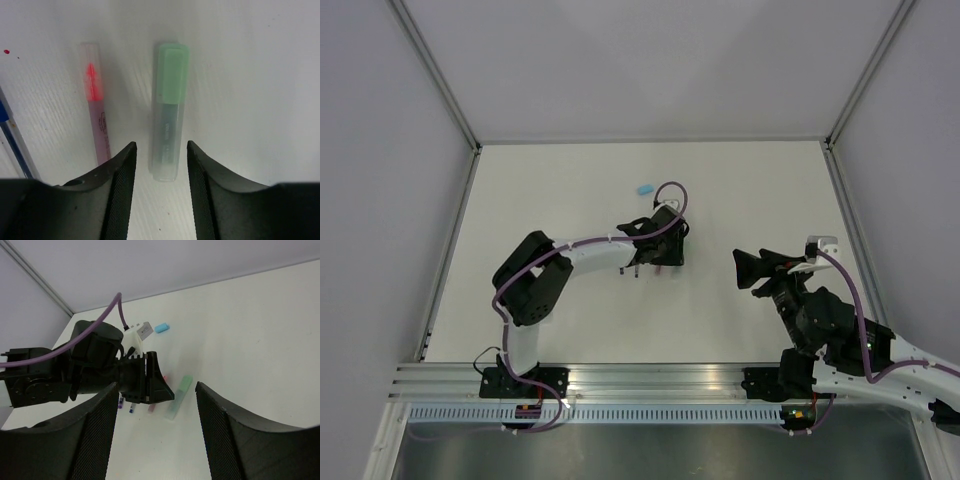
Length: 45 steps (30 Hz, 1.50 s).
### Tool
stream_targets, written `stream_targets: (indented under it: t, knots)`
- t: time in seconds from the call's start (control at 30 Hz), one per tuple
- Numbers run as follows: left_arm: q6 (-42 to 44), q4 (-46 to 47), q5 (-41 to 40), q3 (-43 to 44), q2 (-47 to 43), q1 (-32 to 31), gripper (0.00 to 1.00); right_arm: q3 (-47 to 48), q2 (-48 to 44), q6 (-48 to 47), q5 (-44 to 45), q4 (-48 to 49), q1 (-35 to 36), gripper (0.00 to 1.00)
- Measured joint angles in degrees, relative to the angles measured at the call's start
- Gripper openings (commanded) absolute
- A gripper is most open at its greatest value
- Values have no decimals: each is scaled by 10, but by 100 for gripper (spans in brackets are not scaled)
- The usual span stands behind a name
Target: Insert the pens into the pen caps
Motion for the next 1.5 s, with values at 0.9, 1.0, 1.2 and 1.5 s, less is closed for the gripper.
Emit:
stream_targets:
  t: [0.9,1.0,1.2,1.5]
  knots:
    - [260,-53,73,290,90,226,74,-21,49,-37,-32,35,0,70]
    - [296,-53,128,326,134,233,75,-21,49,-40,-38,37,0,70]
    - [361,-48,188,368,196,254,76,-21,49,-47,-46,39,0,70]
    - [393,-47,220,415,262,264,76,-21,49,-49,-56,39,0,70]
